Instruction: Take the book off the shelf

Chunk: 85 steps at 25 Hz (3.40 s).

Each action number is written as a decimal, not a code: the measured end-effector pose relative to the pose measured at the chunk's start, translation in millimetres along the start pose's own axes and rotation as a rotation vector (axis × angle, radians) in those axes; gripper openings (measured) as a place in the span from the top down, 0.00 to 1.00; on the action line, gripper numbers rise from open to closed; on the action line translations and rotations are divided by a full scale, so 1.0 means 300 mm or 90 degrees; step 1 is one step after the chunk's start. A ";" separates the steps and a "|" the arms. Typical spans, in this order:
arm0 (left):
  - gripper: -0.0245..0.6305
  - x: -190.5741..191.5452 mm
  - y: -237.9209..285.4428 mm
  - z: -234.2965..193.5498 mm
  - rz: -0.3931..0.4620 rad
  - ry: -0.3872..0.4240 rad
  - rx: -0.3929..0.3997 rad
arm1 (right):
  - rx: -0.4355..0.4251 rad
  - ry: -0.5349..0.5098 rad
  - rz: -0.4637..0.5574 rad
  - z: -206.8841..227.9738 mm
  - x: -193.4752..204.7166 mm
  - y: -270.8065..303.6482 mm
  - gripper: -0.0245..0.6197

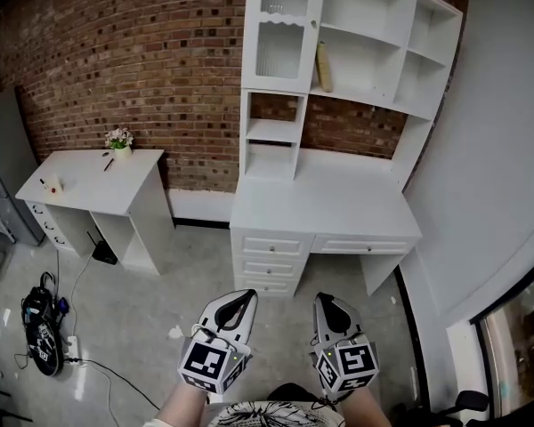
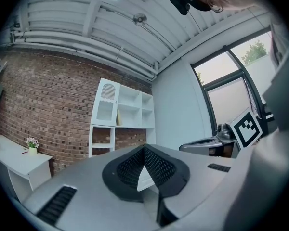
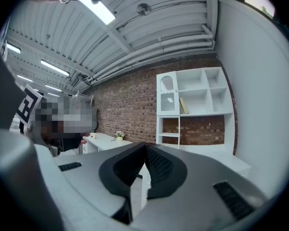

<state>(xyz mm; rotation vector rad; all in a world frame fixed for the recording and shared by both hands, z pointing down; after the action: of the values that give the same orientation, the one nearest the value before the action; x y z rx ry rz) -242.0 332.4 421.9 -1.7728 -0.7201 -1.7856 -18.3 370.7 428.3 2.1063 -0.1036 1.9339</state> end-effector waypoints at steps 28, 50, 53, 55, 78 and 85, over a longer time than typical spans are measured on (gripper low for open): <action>0.95 -0.037 1.152 -0.371 -0.030 0.003 -0.071 | -0.040 -0.016 -0.004 0.842 -0.133 1.000 0.95; 0.95 -0.081 1.826 -0.739 -0.003 0.012 -0.073 | -0.006 -0.055 0.028 1.253 -0.298 1.644 0.95; 0.95 -0.109 1.913 -0.822 0.006 0.019 -0.065 | 0.010 -0.043 0.033 1.297 -0.353 1.750 0.95; 0.95 -0.133 1.966 -0.880 0.009 0.024 -0.064 | 0.021 -0.039 0.035 1.323 -0.390 1.822 0.95; 0.95 -0.280 2.345 -1.226 0.039 0.038 -0.004 | 0.124 -0.089 0.123 1.545 -0.998 2.338 0.49; 0.95 -0.280 2.371 -1.272 0.035 0.040 -0.010 | 0.138 -0.118 0.093 1.573 -1.110 2.469 0.48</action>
<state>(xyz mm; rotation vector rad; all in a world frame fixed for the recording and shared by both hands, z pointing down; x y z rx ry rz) -27.3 -446.5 344.7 -1.7217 -0.6269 -1.8064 226.4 -502.7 184.5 2.4817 -0.0910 1.8998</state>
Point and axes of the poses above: the fingertips, and each gripper's own axes: y forward along the fingers, z to its right, x out of its underside, the point moved 10 cm from there along -y, backward along the fingers, and after that the axes turned 5 degrees about -z, right-handed, at the moved point
